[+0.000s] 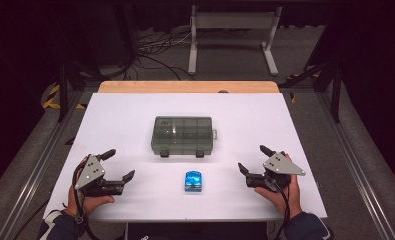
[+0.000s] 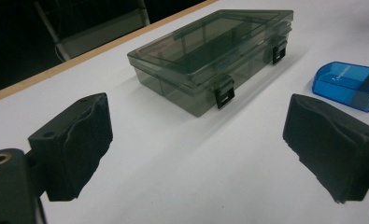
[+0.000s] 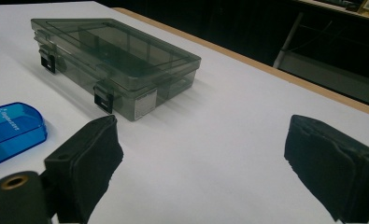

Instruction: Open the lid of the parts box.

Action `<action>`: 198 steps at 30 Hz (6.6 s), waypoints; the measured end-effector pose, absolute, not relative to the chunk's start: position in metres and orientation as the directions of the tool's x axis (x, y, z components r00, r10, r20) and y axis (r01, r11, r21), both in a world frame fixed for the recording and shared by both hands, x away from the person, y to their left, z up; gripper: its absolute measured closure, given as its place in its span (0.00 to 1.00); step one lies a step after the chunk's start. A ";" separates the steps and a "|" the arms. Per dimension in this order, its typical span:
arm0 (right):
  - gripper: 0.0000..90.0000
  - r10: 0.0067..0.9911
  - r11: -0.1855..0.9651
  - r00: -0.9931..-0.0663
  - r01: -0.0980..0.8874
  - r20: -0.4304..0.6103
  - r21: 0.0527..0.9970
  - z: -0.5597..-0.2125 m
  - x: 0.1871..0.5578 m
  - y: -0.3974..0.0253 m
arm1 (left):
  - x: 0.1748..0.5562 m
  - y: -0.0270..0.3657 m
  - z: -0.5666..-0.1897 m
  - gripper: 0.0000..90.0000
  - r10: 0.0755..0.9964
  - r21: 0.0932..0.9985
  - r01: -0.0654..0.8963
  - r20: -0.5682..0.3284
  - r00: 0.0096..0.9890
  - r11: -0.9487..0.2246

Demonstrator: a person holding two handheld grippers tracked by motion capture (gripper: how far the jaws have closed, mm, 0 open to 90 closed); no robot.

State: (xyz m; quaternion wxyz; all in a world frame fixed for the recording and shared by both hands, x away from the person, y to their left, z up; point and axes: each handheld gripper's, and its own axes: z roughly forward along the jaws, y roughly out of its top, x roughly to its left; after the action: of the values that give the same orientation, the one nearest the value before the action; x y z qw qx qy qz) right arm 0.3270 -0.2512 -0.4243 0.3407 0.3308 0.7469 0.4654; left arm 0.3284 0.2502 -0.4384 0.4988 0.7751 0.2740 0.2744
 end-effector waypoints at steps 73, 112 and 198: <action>0.85 0.690 0.464 -0.716 0.326 -0.105 0.824 -0.443 0.404 -0.165 | 0.416 0.197 -0.453 0.72 0.604 0.834 0.284 0.072 0.794 -0.472; 0.75 0.739 0.464 -0.620 0.185 -0.264 0.866 -0.422 0.413 -0.161 | 0.426 0.186 -0.430 0.64 0.725 0.860 0.199 0.247 0.644 -0.470; 0.76 0.893 0.280 -0.425 0.268 -0.148 0.922 -0.432 0.519 -0.148 | 0.532 0.160 -0.437 0.72 0.825 0.879 0.356 0.072 0.560 -0.318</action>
State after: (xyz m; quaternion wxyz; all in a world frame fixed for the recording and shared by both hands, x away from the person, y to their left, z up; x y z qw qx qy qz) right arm 0.5193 -0.1479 -0.4318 0.3525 0.4043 0.7182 0.4432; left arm 0.5315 0.1604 -0.4368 0.4387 0.7665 0.3853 0.2674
